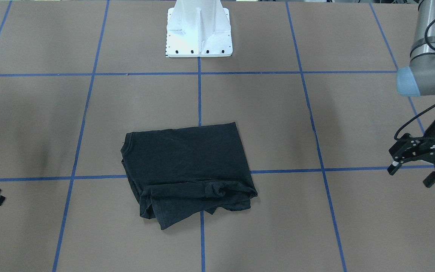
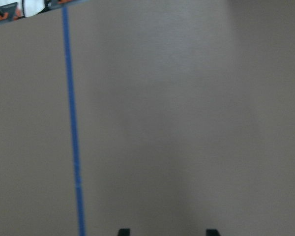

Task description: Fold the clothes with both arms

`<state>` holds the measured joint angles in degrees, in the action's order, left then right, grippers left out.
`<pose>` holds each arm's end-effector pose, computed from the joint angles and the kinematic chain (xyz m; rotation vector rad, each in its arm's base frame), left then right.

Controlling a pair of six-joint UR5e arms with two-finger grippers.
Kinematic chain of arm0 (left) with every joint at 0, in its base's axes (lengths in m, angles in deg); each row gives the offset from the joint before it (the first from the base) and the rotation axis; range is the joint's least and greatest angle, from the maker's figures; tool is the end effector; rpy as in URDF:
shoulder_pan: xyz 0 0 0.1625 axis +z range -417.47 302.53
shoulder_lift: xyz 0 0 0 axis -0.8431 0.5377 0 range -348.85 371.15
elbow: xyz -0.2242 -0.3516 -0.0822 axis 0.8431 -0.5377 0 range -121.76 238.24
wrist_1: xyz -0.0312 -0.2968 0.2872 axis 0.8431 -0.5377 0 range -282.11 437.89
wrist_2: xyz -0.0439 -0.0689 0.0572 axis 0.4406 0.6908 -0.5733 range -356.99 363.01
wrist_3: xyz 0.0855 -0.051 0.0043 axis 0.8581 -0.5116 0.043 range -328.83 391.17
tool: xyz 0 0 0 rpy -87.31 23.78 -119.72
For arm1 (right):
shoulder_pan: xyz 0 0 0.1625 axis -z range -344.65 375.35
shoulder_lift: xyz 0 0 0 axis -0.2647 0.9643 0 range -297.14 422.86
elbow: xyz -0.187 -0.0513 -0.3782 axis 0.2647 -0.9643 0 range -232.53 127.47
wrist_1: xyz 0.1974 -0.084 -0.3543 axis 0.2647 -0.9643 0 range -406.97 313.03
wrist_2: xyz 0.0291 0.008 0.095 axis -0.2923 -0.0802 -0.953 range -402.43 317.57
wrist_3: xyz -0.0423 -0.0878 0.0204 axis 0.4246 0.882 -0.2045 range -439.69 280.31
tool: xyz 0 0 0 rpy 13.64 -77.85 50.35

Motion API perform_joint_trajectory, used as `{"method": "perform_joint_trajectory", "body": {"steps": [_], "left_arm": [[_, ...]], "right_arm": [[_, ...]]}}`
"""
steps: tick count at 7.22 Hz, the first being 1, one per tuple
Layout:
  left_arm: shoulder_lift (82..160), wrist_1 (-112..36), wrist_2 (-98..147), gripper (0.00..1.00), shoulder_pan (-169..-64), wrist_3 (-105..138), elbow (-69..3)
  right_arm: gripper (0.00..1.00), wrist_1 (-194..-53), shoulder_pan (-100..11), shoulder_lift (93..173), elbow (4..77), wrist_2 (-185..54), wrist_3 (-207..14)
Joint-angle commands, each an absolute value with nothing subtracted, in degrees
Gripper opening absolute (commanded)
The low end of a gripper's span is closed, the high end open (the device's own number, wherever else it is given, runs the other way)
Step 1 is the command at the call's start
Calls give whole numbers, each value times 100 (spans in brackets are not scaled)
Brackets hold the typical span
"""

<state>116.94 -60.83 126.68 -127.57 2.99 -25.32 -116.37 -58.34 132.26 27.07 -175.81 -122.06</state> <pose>0.1396 -0.6149 0.4670 0.6775 0.8875 0.1683 -0.1226 -0.6499 0.5020 0.0839 -0.8946 0.2205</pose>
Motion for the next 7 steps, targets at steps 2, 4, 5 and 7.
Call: {"method": "perform_joint_trajectory", "body": {"steps": [2, 4, 5, 7], "left_arm": [[10923, -5078, 13051, 100, -13398, 1978, -2999], [10924, -3037, 13097, 100, -13859, 2886, -4085], [10819, -2786, 13098, 100, -13833, 2967, -4265], [10452, -2433, 13316, 100, -13859, 2968, -4423]], "right_arm": [[100, -12460, -6908, 14371, 2666, -17752, -9200], [100, -13326, -7183, 14302, 2676, -17831, -8516], [100, -13328, -7227, 14362, 2701, -17796, -8506], [100, -13328, -7254, 14476, 2980, -17726, -8506]]}}
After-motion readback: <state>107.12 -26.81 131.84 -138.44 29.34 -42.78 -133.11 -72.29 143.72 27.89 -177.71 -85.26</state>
